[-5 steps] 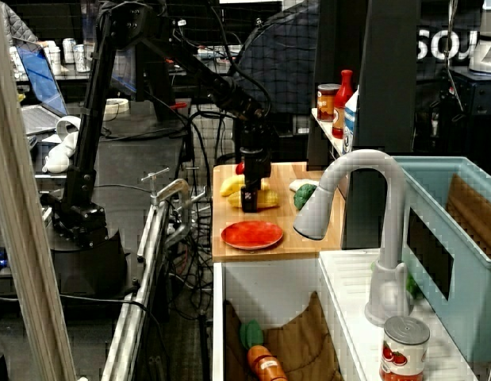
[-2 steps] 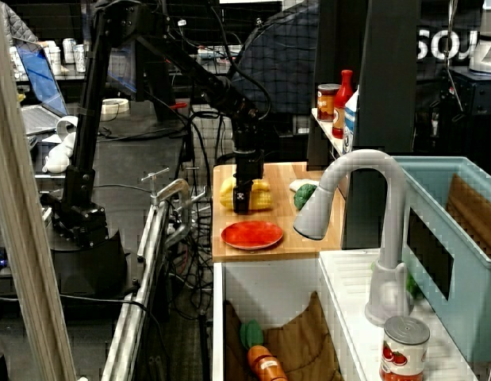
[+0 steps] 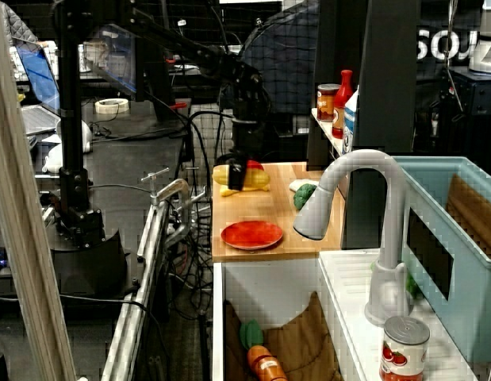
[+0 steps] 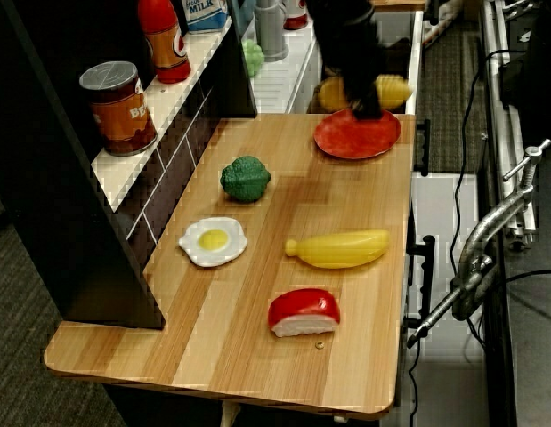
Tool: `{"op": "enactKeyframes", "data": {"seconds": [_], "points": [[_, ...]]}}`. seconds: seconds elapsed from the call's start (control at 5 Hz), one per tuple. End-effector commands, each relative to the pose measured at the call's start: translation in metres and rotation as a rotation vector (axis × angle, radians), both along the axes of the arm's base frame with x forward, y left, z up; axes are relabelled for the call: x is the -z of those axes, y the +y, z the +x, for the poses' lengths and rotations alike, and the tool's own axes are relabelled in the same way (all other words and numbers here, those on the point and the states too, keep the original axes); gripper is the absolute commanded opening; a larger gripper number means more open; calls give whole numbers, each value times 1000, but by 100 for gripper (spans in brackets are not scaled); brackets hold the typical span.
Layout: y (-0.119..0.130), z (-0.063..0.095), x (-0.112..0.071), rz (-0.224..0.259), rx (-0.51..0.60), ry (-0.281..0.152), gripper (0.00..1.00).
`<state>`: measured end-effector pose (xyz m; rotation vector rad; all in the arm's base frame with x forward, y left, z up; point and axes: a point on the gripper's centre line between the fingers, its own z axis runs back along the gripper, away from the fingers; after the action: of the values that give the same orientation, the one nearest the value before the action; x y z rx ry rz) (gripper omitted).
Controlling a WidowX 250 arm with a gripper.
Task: Put corn on plate
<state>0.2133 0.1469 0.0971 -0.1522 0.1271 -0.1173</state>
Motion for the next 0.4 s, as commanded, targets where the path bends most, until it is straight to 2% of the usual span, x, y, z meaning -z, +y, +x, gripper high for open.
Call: {"op": "enactKeyframes", "data": {"seconds": [0.0, 0.2], "points": [[-14, -26, -4, 48, 10, -11, 0], [-13, -36, 7, 56, 0, -1, 0]]}}
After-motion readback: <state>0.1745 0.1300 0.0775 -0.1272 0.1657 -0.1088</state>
